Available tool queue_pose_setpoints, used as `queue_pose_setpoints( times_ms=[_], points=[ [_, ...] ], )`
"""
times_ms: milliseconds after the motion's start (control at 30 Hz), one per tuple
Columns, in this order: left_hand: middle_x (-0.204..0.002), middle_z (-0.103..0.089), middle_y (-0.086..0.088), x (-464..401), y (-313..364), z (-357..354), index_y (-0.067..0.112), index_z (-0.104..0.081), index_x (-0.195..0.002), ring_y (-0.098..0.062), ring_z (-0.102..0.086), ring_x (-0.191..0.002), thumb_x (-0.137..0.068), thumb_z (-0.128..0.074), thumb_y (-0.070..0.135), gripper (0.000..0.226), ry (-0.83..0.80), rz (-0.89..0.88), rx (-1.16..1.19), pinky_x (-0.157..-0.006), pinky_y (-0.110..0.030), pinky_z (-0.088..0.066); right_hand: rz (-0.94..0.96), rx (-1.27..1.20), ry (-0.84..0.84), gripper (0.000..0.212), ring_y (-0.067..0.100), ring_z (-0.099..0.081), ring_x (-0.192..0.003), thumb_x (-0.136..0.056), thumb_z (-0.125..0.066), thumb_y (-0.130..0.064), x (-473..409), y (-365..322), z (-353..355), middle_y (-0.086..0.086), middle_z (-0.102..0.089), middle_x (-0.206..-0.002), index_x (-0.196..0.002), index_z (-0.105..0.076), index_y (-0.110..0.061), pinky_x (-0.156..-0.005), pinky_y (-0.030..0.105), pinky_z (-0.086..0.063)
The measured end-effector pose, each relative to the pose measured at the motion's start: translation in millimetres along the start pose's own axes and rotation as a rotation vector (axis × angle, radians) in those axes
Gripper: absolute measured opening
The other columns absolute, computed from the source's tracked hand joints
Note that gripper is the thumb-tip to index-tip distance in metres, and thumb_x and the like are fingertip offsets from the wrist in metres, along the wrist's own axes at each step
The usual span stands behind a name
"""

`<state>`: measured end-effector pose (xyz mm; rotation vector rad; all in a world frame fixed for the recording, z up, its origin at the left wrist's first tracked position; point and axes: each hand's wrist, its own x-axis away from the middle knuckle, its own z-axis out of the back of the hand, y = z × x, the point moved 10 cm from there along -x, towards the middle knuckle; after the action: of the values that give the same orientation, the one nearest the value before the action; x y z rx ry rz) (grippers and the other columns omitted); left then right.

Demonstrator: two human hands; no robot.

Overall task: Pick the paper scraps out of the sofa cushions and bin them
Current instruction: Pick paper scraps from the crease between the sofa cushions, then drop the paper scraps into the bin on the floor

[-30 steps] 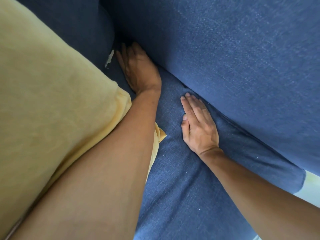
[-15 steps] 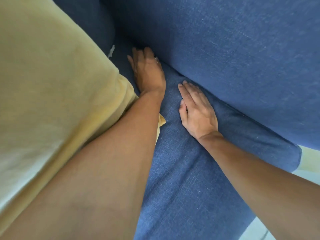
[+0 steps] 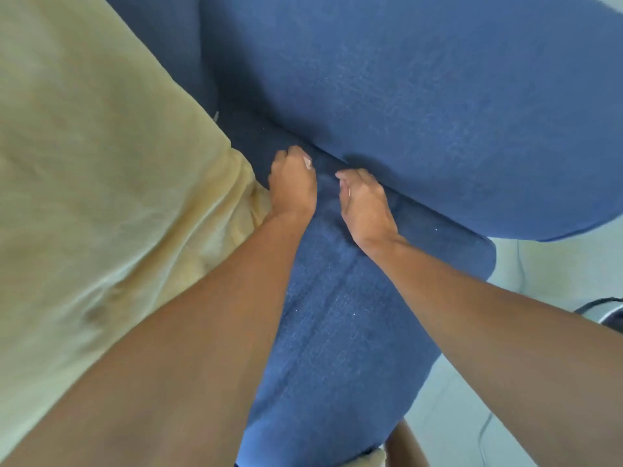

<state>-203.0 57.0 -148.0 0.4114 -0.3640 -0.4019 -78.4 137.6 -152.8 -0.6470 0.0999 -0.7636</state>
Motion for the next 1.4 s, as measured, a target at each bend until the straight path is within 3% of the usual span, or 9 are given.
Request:
queue_pose_setpoints(
  times_ms=[100,300,567,733,900,1100,1200,1267,1400],
  points=[
    [-0.109,-0.066,-0.018,36.6,9.1,8.5,0.003,-0.065,-0.110,-0.034,-0.059,-0.103,-0.096,-0.048,0.006,0.022,-0.052,-0.017,0.025,-0.088,-0.035,-0.041,-0.101,-0.053,-0.043,0.024,0.029,-0.060,-0.097,-0.097,-0.047,0.006,20.3,-0.4,30.2,0.016,-0.063,-0.107,-0.110,-0.065,0.000,-0.086,0.039,-0.052],
    [-0.090,-0.070,-0.019,107.3,22.1,25.5,0.000,-0.064,-0.099,-0.033,-0.064,-0.088,-0.097,-0.051,0.015,0.021,-0.154,-0.014,0.113,-0.083,-0.048,-0.050,-0.250,-0.116,-0.055,0.023,0.030,-0.062,-0.101,-0.101,-0.045,0.003,72.0,-3.5,91.0,0.017,-0.065,-0.109,-0.109,-0.066,0.002,-0.087,0.041,-0.053],
    [-0.083,-0.071,-0.010,202.3,70.7,76.3,0.006,-0.062,-0.090,-0.026,-0.068,-0.081,-0.097,-0.055,0.031,0.027,-0.240,-0.041,0.123,-0.078,-0.043,-0.055,-0.470,-0.340,0.012,0.027,0.022,-0.062,-0.106,-0.103,-0.046,-0.014,156.4,-11.0,180.7,0.007,-0.068,-0.115,-0.119,-0.067,-0.007,-0.085,0.022,-0.046],
    [-0.077,-0.069,-0.007,250.6,109.1,105.4,0.012,-0.056,-0.079,-0.023,-0.067,-0.076,-0.097,-0.051,0.038,0.032,-0.291,-0.073,0.079,-0.064,-0.030,-0.043,-0.572,-0.411,0.047,0.027,0.009,-0.058,-0.078,-0.103,-0.046,-0.016,210.3,-15.0,233.6,0.004,-0.071,-0.107,-0.118,-0.067,-0.008,-0.061,0.005,-0.038],
    [-0.072,-0.068,-0.005,299.0,150.4,124.9,0.011,-0.057,-0.079,-0.024,-0.069,-0.071,-0.095,-0.047,0.043,0.037,-0.370,-0.140,0.048,-0.067,-0.035,-0.056,-0.658,-0.472,0.110,0.028,0.019,-0.063,-0.103,-0.102,-0.046,-0.018,270.3,-14.4,279.8,0.004,-0.070,-0.114,-0.116,-0.069,-0.009,-0.078,0.020,-0.041],
    [-0.066,-0.065,-0.008,360.0,203.4,132.9,0.015,-0.050,-0.071,-0.030,-0.071,-0.062,-0.094,-0.045,0.040,0.034,-0.502,-0.234,0.059,-0.065,-0.042,-0.062,-0.852,-0.623,0.243,0.028,0.022,-0.064,-0.079,-0.097,-0.046,-0.022,343.9,9.0,324.4,0.009,-0.072,-0.096,-0.101,-0.071,-0.009,-0.052,0.021,-0.045],
    [-0.060,-0.058,-0.007,393.4,233.2,135.9,0.013,-0.042,-0.063,-0.031,-0.070,-0.058,-0.092,-0.044,0.037,0.037,-0.563,-0.297,0.046,-0.063,-0.041,-0.061,-0.944,-0.729,0.344,0.030,0.031,-0.069,-0.089,-0.088,-0.048,-0.027,377.9,30.8,338.2,0.010,-0.073,-0.095,-0.095,-0.073,-0.012,-0.069,0.038,-0.060],
    [-0.060,-0.060,-0.011,415.0,253.9,132.3,0.010,-0.044,-0.062,-0.034,-0.070,-0.062,-0.088,-0.042,0.040,0.040,-0.606,-0.340,0.033,-0.065,-0.039,-0.060,-0.985,-0.788,0.428,0.034,0.035,-0.067,-0.082,-0.079,-0.049,-0.029,397.6,60.2,340.2,0.019,-0.073,-0.090,-0.084,-0.072,-0.005,-0.076,0.050,-0.060],
    [-0.075,-0.070,-0.017,452.2,297.9,115.5,0.005,-0.055,-0.071,-0.029,-0.069,-0.058,-0.091,-0.039,0.057,0.058,-0.658,-0.445,0.008,-0.063,-0.037,-0.057,-1.081,-0.897,0.591,0.027,0.030,-0.065,-0.065,-0.084,-0.054,-0.016,444.1,69.0,391.4,0.018,-0.070,-0.074,-0.086,-0.072,0.005,-0.076,0.042,-0.063]
  ],
)
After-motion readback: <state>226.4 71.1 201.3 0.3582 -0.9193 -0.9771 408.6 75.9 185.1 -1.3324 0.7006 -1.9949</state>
